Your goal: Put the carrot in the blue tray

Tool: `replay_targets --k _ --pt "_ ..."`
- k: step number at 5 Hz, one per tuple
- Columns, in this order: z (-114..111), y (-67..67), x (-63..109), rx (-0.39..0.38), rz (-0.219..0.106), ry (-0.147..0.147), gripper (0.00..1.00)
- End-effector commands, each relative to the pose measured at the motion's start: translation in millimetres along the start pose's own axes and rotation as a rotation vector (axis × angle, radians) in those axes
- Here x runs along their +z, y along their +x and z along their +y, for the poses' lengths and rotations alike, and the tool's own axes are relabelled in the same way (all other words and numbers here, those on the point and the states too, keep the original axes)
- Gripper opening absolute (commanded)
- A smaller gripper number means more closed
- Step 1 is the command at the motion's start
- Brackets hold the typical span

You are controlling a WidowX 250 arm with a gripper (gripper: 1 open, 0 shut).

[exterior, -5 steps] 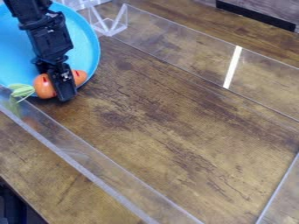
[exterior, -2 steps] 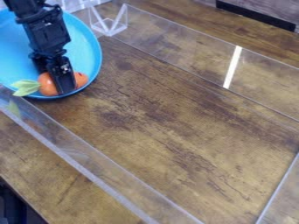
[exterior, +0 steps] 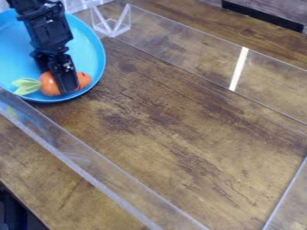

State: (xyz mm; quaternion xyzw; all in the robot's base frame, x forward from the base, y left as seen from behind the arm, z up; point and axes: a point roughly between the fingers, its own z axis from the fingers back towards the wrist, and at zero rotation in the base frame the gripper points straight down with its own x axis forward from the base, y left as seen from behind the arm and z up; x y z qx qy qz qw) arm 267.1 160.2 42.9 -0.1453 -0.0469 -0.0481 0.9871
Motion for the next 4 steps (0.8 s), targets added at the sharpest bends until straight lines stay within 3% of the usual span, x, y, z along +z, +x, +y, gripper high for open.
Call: replay_targets --k 1,2,4 --pt "10.7 6.0 24.3 0.006 -0.059 0.05 0.0" --pt "14.2 5.1 27.9 0.007 -0.061 0.053 1.0" --pt "28.6 4.6 37.3 0.017 -0.075 0.062 1.0"
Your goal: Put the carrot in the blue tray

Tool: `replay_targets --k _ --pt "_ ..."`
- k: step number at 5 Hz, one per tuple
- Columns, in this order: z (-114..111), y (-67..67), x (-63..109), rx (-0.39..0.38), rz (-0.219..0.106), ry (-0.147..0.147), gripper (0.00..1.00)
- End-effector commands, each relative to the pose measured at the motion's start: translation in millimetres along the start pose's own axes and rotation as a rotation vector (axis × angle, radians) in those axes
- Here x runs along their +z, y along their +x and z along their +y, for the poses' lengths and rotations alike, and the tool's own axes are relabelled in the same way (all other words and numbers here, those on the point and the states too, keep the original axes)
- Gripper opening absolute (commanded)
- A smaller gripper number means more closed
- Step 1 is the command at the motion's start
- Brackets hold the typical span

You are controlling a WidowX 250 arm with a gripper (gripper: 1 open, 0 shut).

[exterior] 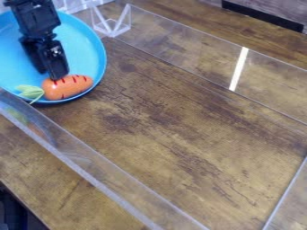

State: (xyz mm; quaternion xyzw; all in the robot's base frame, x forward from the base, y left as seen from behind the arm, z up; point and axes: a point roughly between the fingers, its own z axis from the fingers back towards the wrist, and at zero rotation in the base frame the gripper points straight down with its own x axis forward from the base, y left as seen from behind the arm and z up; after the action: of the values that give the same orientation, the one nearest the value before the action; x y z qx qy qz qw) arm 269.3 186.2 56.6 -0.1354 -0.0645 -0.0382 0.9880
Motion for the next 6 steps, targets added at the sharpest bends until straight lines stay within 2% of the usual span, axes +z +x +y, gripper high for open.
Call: replay_targets --k 1,2,3,4,5,6 --pt "8.3 3.3 17.6 0.012 -0.044 0.042 1.0" --pt "1.2 9.1 36.4 0.035 -0.053 0.055 1.0" --pt "-7.7 15.8 64.0 0.066 -0.066 0.077 1.0" --pt "-21.6 24.7 98.2 0.133 -0.064 0.084 1.0" --pt "-28.9 37.1 99.0 0.172 -0.069 0.096 1.0" --pt "-19.2 36.0 87.8 0.178 -0.073 0.103 1.0"
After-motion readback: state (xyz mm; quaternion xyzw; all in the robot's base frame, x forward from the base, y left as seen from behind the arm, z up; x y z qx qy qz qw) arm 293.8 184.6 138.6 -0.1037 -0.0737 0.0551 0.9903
